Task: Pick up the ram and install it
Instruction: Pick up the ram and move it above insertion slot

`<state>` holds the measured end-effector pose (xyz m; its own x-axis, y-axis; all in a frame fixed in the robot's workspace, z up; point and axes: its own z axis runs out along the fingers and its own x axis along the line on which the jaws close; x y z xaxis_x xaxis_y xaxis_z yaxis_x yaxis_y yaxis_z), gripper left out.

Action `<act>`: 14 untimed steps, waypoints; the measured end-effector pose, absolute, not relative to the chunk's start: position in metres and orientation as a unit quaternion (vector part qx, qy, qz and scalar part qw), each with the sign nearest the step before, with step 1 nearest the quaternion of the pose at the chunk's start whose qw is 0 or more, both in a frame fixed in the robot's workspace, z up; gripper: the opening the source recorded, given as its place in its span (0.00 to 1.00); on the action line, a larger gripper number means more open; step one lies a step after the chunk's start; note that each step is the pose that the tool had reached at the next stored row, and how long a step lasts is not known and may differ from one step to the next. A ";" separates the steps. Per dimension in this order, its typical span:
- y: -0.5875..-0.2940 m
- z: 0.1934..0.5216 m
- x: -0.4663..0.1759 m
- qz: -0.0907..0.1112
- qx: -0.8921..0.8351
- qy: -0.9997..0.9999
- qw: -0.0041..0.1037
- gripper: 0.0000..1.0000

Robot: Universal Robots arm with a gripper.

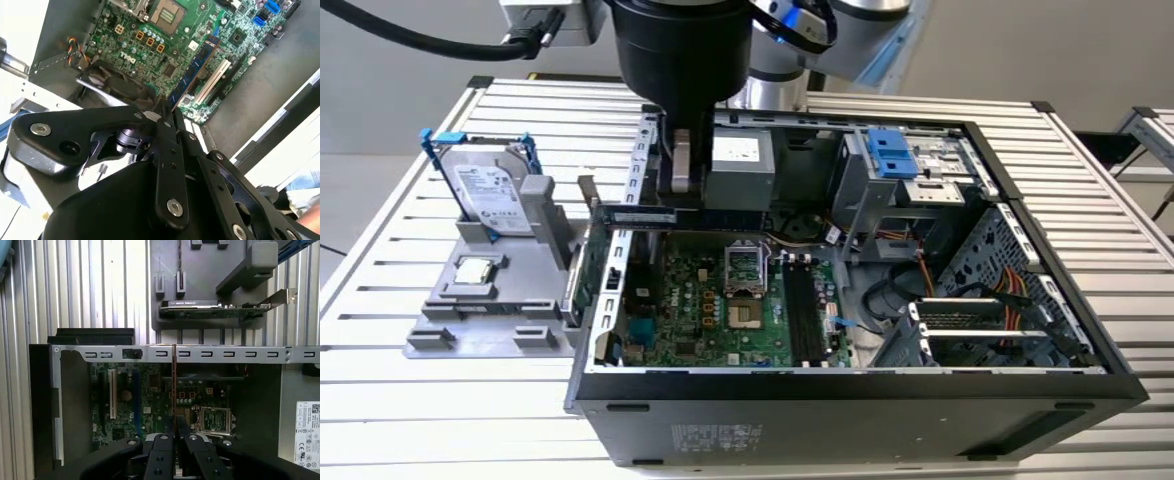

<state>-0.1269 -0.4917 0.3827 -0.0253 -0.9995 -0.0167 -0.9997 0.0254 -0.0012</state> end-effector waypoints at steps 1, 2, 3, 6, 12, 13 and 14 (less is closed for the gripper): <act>-0.492 0.383 -0.125 0.006 -0.698 0.716 0.006 0.00; -0.492 0.383 -0.122 0.006 -0.698 0.716 0.006 0.00; -0.492 0.383 -0.120 0.006 -0.698 0.716 0.006 0.00; -0.492 0.383 -0.112 0.007 -0.698 0.716 0.005 0.00; -0.492 0.383 -0.098 0.008 -0.698 0.716 0.004 0.00; -0.492 0.383 -0.095 0.008 -0.698 0.716 0.004 0.00; -0.492 0.383 -0.093 0.008 -0.698 0.716 0.004 0.00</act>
